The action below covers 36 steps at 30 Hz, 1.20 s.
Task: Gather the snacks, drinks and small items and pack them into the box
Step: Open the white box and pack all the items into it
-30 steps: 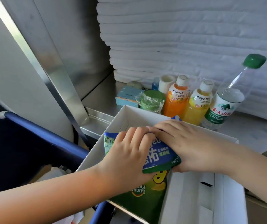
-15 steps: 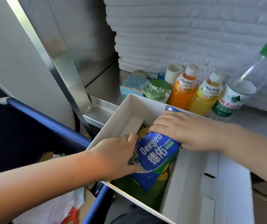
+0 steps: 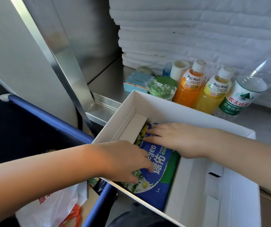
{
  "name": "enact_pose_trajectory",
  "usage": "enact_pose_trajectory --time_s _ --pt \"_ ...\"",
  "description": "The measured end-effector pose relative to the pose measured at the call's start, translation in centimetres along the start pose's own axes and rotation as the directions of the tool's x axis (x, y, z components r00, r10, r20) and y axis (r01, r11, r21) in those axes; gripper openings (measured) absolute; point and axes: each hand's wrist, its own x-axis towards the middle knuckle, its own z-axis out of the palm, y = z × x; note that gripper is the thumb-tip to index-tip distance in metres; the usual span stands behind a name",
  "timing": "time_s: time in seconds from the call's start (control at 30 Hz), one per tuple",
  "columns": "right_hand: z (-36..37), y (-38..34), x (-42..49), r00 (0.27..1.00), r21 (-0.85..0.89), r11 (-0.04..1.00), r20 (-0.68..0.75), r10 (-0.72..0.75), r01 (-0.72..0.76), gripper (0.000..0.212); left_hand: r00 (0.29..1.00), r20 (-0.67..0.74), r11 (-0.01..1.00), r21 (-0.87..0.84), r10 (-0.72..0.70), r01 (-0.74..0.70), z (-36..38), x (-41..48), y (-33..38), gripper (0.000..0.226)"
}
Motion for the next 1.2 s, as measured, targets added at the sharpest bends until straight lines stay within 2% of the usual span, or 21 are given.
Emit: enact_pose_trajectory --time_s 0.1,0.17,0.33,0.47,0.57,0.67,0.8,0.9,1.0,1.1,1.2 --pt "-0.6 0.2 -1.1 0.992 0.036 0.992 0.045 0.118 -0.120 0.077 0.994 -0.042 0.993 0.058 0.103 -0.100 0.1 0.9 0.3 0.067" --pt "-0.5 0.0 -2.0 0.976 0.093 0.976 0.116 0.185 -0.196 0.072 0.997 0.018 0.993 0.092 0.078 -0.079 0.4 1.6 0.4 0.082" --pt "1.3 -1.2 -3.5 0.942 0.221 0.950 0.301 0.151 -0.223 0.070 0.965 0.259 0.993 0.122 -0.036 0.004 0.6 2.3 0.4 0.097" --pt "2.1 -1.5 -3.2 0.927 0.231 0.942 0.340 0.158 -0.245 0.074 0.943 0.326 0.984 0.179 -0.068 0.009 0.1 2.6 0.4 0.092" --pt "2.0 -1.7 -2.7 0.915 0.204 0.946 0.368 0.166 -0.253 0.077 0.964 0.253 0.978 0.209 -0.078 0.024 -0.8 3.5 0.1 0.079" --pt "1.9 -1.3 -3.0 0.914 0.161 0.950 0.352 0.200 -0.269 0.072 0.987 0.136 0.978 0.198 -0.090 0.062 -0.8 4.3 -0.4 0.088" --pt "2.4 -0.8 -4.2 0.882 0.080 0.945 0.392 0.261 -0.316 0.068 0.973 0.195 0.981 0.172 -0.122 0.088 0.2 4.8 -1.2 0.106" --pt "2.5 -1.0 -4.2 0.865 0.060 0.949 0.432 0.256 -0.310 0.071 0.966 0.221 0.984 0.142 -0.136 0.106 0.4 5.1 -1.3 0.111" --pt "2.5 -1.3 -3.7 0.858 0.052 0.951 0.449 0.249 -0.304 0.077 0.953 0.259 0.976 0.190 -0.157 0.109 0.2 5.3 -1.0 0.114" --pt "2.2 -1.3 -3.7 0.856 0.089 0.943 0.453 0.250 -0.322 0.079 0.963 0.238 0.969 0.235 -0.130 0.072 -0.9 5.7 -1.2 0.105" --pt "2.1 -1.1 -4.2 0.860 0.106 0.932 0.433 0.270 -0.346 0.072 0.992 0.099 0.981 0.185 -0.083 0.064 -2.0 6.2 -1.9 0.091"
